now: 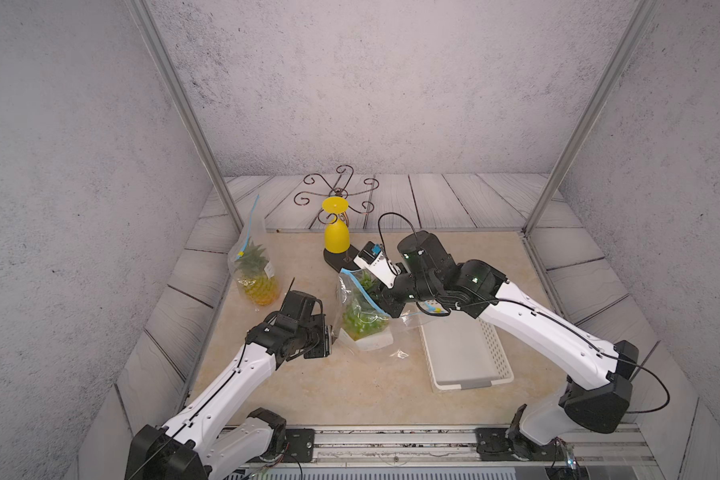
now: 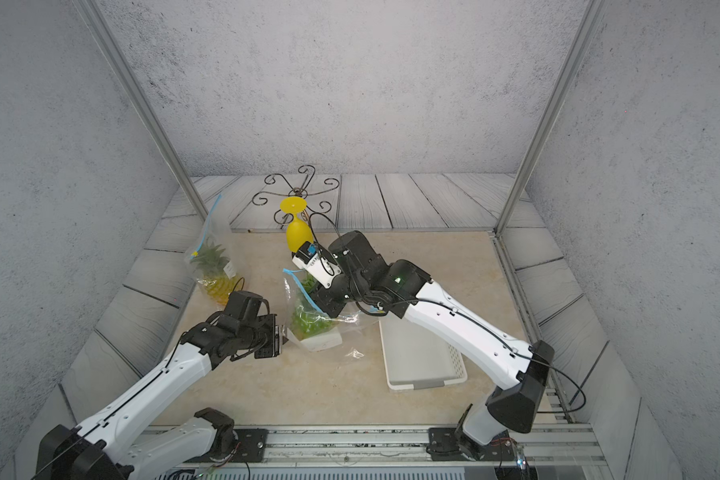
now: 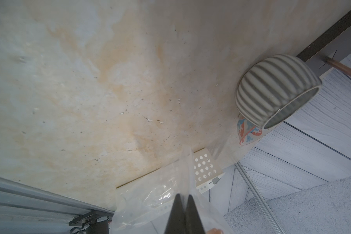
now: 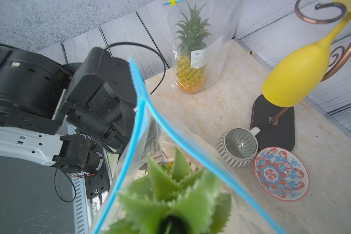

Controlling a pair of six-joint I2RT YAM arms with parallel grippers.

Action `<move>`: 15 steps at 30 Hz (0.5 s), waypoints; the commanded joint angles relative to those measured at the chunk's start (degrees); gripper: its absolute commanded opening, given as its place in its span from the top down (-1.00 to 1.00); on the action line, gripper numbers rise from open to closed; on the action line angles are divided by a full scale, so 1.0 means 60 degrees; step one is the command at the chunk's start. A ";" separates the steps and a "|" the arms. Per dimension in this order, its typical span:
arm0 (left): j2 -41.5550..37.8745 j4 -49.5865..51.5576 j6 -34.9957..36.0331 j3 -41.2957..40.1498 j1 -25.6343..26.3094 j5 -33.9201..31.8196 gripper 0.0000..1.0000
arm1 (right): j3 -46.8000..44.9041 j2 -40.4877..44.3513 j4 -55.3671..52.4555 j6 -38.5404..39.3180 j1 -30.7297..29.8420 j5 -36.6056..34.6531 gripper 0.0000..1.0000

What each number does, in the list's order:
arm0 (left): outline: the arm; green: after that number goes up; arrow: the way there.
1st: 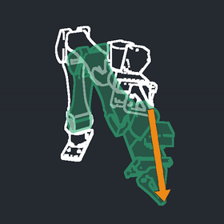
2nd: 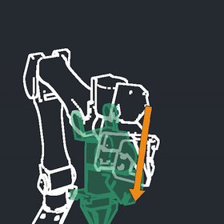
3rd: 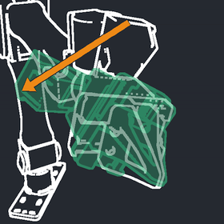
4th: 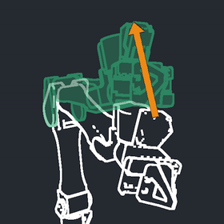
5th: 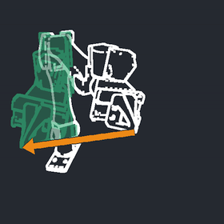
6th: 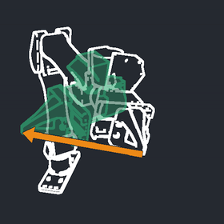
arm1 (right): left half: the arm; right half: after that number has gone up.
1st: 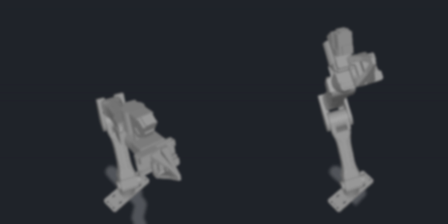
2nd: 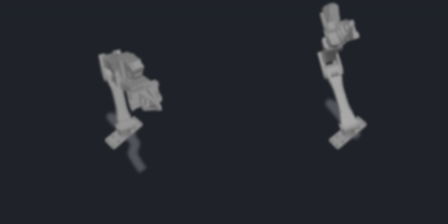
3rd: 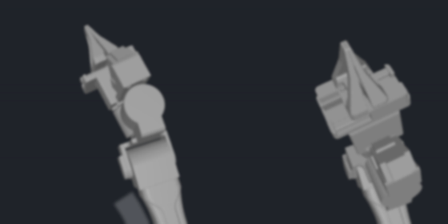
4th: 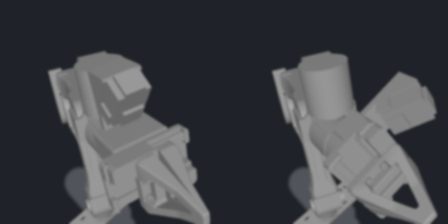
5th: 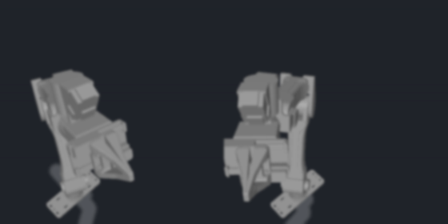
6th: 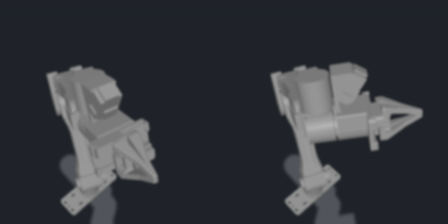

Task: Open the zip-top bag and take out the pineapple
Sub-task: Pick up the pineapple from the zipper food storage bag.

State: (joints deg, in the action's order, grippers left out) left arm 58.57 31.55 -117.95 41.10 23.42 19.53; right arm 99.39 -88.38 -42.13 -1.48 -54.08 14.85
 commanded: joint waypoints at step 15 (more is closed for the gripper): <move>0.0218 0.1903 0.2015 0.0472 -0.0549 -0.0713 1.00 | 0.1271 0.0876 0.0179 0.0181 0.0244 -0.0533 1.00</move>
State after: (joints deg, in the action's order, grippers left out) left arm 60.05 39.13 -109.16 42.19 20.71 17.26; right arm 104.29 -86.63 -43.57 -1.19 -53.39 13.32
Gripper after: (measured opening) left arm 0.048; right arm 0.200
